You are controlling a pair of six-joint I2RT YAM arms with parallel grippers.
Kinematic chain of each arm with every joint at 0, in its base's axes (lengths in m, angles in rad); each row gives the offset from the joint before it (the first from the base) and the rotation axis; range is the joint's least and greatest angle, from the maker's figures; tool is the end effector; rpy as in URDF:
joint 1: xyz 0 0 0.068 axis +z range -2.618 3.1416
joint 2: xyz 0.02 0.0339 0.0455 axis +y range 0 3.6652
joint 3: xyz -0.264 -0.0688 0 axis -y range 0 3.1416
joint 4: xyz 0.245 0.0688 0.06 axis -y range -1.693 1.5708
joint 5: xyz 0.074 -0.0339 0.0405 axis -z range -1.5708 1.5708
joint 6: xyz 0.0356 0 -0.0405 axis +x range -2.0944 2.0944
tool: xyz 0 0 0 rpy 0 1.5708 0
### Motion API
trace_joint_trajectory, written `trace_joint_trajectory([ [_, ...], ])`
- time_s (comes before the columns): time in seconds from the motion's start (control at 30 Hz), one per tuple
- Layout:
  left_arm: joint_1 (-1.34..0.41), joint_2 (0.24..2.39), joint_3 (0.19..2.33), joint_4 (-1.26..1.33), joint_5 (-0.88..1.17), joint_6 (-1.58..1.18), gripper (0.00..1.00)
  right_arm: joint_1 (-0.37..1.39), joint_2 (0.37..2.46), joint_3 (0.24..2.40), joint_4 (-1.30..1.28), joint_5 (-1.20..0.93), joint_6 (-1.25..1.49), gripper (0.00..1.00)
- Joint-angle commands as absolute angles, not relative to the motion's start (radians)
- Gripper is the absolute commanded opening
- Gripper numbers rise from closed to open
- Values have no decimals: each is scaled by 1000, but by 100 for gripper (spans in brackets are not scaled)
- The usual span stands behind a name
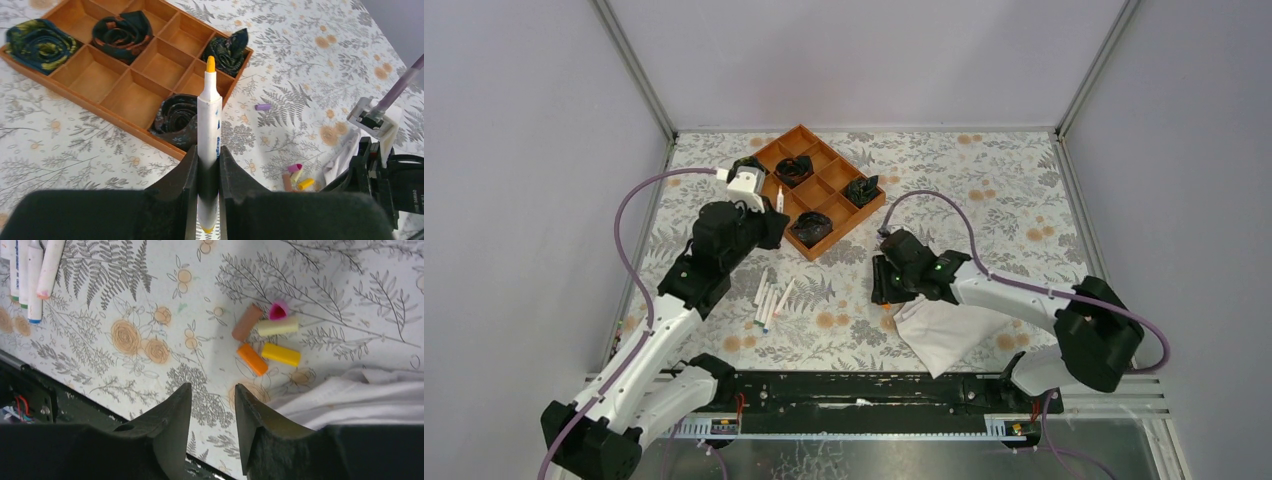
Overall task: Insert the pens into the pen caps
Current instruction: Insert the pen cap onto the pen.
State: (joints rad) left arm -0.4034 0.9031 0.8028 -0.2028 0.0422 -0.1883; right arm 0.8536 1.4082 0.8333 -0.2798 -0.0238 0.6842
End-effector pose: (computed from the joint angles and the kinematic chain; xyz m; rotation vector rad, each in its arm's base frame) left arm 0.1934 -0.0842 0.3233 0.2330 1.8835 -0.4450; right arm 0.1883 0.2172 0.2085 -0.2277 2.5475 0.6873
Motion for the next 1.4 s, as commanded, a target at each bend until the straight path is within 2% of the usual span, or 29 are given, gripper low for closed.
trace_joint_trajectory([
  [0.0, -399, 864, 785, -216, -55, -156, 0, 897, 1484, 935, -270, 91, 680, 44],
  [0.3, -399, 859, 804, -229, -64, -182, 0, 912, 1603, 998, -329, 256, 728, 44],
  [0.97, -399, 873, 785, -204, -36, -250, 0, 912, 1743, 1057, -302, 268, 698, 28],
  [1.37, -399, 869, 783, -204, -37, -250, 0, 920, 1799, 1070, -321, 285, 693, 24],
])
